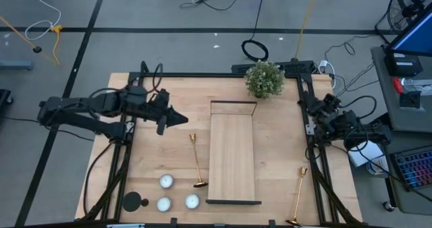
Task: Pick & Place candle stick holders
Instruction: Adjust the shelf
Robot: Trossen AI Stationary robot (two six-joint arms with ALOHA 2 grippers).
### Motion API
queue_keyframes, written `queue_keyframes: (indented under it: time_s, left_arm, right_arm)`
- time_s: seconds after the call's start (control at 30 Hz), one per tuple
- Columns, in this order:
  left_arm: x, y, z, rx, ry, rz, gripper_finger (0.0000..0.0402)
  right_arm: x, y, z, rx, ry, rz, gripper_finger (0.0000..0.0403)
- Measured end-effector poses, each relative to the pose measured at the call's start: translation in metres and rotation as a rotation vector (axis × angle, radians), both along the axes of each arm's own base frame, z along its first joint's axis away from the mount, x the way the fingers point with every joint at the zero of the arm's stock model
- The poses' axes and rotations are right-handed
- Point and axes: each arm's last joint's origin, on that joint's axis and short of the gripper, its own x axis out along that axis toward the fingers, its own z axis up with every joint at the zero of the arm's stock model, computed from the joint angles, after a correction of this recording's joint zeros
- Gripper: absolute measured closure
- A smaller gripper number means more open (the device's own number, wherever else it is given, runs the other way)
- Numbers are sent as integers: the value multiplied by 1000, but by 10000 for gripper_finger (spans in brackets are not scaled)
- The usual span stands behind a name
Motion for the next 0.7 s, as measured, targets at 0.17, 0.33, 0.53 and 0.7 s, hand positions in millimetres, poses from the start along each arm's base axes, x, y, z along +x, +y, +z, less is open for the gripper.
queue_keyframes:
  time_s: [0.17, 0.33, 0.53, 0.7]
  left_arm:
    - [16, -1, -7, -6, 15, -38, 369]
    - [30, 1, -16, -31, 41, -59, 369]
    - [36, 4, -20, -61, 54, -68, 369]
    - [37, 4, -16, -55, 7, -69, 369]
  right_arm:
    - [4, 3, 1, -66, 17, 103, 399]
    - [6, 4, 30, -111, 28, 69, 379]
    - [23, 4, 63, -121, 75, 98, 319]
    - [45, 5, 87, -80, 110, 143, 273]
